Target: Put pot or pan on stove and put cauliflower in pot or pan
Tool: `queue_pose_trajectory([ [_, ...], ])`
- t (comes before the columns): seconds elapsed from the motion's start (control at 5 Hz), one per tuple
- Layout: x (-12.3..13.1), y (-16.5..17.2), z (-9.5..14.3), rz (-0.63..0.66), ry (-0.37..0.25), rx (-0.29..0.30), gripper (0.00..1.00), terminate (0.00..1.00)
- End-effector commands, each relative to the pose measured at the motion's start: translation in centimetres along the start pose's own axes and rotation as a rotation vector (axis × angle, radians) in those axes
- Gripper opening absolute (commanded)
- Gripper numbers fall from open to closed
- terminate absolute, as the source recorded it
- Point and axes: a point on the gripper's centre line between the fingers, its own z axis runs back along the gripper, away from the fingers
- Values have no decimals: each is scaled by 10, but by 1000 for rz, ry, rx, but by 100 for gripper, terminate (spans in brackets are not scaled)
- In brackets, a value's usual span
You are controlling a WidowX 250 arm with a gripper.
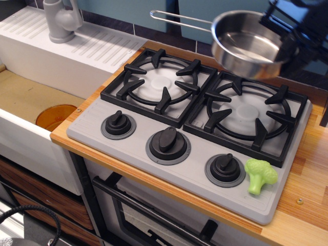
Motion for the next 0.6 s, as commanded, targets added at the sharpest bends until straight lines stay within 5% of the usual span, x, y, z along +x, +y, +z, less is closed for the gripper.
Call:
queue_pose_trajectory([
  [0.0, 14, -11, -9, 42, -86, -6, 0, 0],
  [0.4, 14, -13, -34, 56, -101, -18, 0, 0],
])
